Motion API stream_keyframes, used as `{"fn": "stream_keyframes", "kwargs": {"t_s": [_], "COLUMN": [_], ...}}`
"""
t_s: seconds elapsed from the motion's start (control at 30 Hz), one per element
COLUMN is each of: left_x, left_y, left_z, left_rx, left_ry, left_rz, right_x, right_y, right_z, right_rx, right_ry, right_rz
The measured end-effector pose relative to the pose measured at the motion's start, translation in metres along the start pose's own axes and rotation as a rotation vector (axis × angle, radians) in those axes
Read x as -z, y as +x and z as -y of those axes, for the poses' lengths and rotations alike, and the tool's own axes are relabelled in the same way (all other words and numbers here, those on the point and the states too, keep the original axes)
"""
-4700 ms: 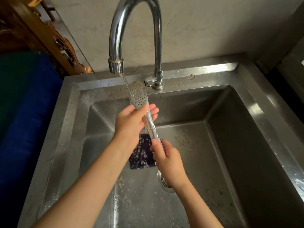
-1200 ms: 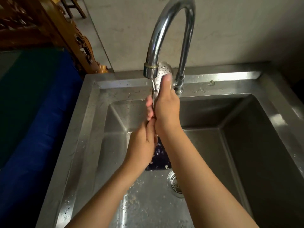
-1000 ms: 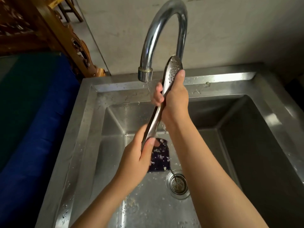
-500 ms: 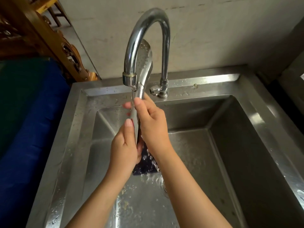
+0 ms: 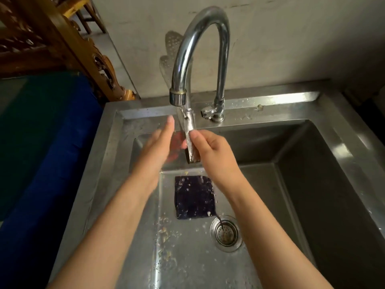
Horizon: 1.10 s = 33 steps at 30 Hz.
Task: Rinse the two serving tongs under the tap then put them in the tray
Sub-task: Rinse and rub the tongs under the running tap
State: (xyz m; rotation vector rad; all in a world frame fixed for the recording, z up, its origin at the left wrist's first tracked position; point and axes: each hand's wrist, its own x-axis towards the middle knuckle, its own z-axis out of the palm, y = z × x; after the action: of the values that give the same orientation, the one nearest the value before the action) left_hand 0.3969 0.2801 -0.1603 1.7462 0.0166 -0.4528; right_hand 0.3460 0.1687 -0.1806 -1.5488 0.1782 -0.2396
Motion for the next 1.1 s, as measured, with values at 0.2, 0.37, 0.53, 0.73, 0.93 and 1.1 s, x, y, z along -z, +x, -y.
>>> {"fn": "stream_keyframes", "kwargs": {"t_s": [0.2, 0.37, 0.53, 0.73, 0.93, 1.1], "left_x": [-0.014, -0.014, -0.003, 0.004, 0.008, 0.0], "left_y": [0.049, 0.061, 0.057, 0.054, 0.063, 0.06], "left_z": [-0.039, -0.037, -0.036, -0.032, -0.03, -0.018], "left_rx": [0.127, 0.162, 0.198, 0.232, 0.093, -0.005], "left_ry": [-0.598, -0.76, -0.959, -1.019, -0.833, -0.738], "left_rz": [-0.018, -0.11, -0.064, 0.119, 0.192, 0.325], "right_x": [-0.009, -0.012, 0.0, 0.012, 0.019, 0.014], "right_y": [0.005, -0.001, -0.017, -0.002, 0.012, 0.005], "right_z": [-0.002, -0.003, -0.011, -0.018, -0.021, -0.019], "right_rx": [-0.073, -0.055, 0.178, 0.515, 0.365, 0.006], "right_ry": [0.029, 0.023, -0.122, -0.413, -0.468, 0.015], "right_rz": [0.061, 0.024, 0.039, 0.235, 0.232, 0.152]}}
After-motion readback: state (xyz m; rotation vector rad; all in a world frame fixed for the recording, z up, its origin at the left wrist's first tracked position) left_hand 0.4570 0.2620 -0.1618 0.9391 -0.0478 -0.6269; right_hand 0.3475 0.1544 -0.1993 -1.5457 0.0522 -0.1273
